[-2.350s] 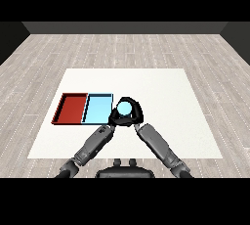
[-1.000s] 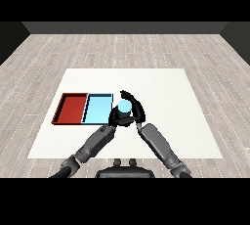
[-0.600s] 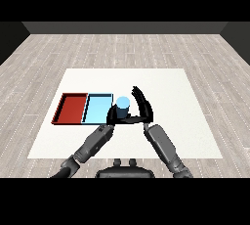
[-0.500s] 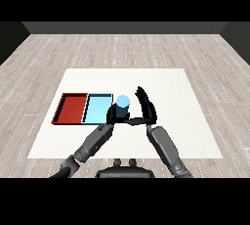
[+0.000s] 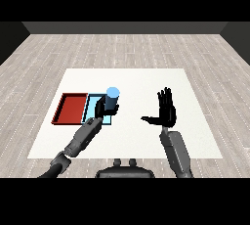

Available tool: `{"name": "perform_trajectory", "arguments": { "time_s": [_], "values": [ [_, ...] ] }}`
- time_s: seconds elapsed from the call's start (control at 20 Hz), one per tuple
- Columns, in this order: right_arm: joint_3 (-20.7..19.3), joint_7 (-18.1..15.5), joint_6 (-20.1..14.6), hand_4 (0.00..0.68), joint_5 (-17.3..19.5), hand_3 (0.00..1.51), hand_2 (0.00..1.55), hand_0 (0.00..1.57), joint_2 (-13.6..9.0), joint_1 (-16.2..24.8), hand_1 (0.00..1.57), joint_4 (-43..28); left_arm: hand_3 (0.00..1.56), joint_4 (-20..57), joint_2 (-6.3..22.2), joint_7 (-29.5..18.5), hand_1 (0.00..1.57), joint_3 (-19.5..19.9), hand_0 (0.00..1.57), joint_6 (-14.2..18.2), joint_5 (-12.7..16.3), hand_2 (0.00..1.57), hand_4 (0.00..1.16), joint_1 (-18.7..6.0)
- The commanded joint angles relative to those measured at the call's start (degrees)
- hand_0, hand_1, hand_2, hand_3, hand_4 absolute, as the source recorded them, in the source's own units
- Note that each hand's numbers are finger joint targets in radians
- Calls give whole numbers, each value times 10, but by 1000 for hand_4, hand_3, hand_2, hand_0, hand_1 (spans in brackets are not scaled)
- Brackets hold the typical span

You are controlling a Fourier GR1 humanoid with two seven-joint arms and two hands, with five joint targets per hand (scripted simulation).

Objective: Pick the blue can and put it in the blue box

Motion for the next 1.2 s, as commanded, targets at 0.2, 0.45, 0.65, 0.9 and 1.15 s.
{"name": "perform_trajectory", "arguments": {
  "time_s": [0.2, 0.45, 0.65, 0.9, 1.15],
  "values": [
    [-12, -4, -3, 0, -9, 0, 0, 0, 11, 39, 0, -15, 1507, 77, 82, 86, 1571, 15, 1571, 40, -58, 1571, 1141, -40],
    [-53, -31, 45, 0, -41, 0, 0, 0, -11, 54, 0, 11, 1483, 199, 96, 194, 1571, -3, 1571, 41, -90, 1561, 1012, -102],
    [-49, -51, 53, 0, -36, 0, 0, 0, 2, 50, 0, 47, 1181, 295, 65, 270, 1437, -31, 1437, 53, -120, 1353, 940, -123],
    [-74, -61, 68, 0, -55, 0, 0, 0, 2, 28, 0, 83, 236, 416, 8, 309, 650, -36, 650, 48, -137, 585, 917, -138],
    [-67, -55, 68, 0, -40, 0, 0, 0, -7, 48, 0, 79, 0, 469, 3, 303, 1377, 20, 1377, 46, -105, 1203, 757, -152]
  ]
}}
